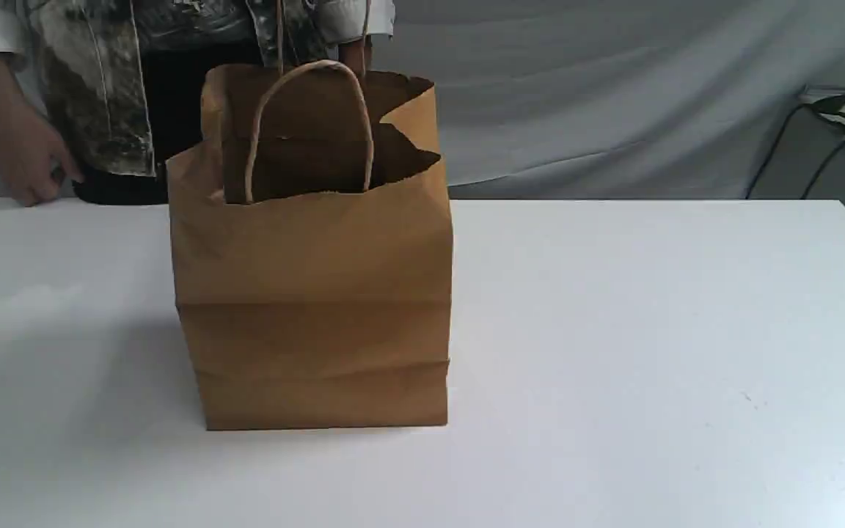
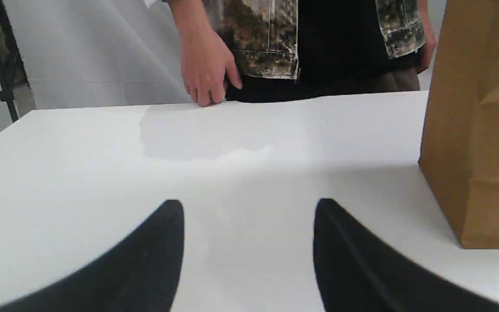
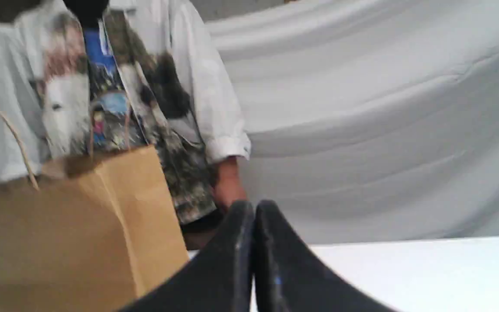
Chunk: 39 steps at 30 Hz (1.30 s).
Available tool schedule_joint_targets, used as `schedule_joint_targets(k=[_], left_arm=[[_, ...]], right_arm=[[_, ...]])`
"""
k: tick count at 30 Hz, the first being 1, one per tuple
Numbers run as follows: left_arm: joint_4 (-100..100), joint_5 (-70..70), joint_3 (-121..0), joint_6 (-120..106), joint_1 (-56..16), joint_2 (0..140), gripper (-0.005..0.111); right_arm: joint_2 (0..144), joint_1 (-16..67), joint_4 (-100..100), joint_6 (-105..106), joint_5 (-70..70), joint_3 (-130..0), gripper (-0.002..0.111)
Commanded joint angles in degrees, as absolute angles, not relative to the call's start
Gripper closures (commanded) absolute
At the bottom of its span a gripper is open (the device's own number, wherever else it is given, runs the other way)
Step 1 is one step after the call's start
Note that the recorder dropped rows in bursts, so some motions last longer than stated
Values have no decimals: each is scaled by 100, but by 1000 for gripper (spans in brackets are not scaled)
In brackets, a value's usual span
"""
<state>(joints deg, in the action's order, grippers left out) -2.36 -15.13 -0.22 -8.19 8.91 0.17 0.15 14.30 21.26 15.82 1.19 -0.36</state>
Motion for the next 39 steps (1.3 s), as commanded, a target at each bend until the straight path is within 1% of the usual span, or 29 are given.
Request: schedule_joint_targets(k=[1, 3, 9, 12, 15, 22, 27, 34, 39], left_arm=[[-262, -1510, 0, -757, 911, 0, 59], [-262, -1510, 0, -757, 911, 0, 59], [-262, -1510, 0, -757, 911, 0, 59], [-262, -1510, 0, -757, 911, 0, 59], [-235, -1512, 0, -757, 911, 0, 59], [-236, -1508, 0, -757, 911, 0, 59], [-236, -1508, 0, -757, 911, 0, 59], [-236, -1508, 0, -757, 911, 0, 59], [-236, -1508, 0, -757, 911, 0, 59]], right_arm=[[0, 1434, 1950, 1763, -411, 0, 108], [0, 1434, 1530, 1402, -719, 0, 108], [0, 1434, 1131, 1389, -1597, 0, 108], [0, 1434, 737, 1389, -1754, 0, 108], [0, 1048, 553, 1375, -1758, 0, 108], [0, -537, 555, 1092, -1666, 0, 108], [0, -1012, 478, 1239, -1736, 0, 108], [0, -1310, 83, 1219, -1827, 0, 108], [0, -1062, 0, 1155, -1868, 0, 108]])
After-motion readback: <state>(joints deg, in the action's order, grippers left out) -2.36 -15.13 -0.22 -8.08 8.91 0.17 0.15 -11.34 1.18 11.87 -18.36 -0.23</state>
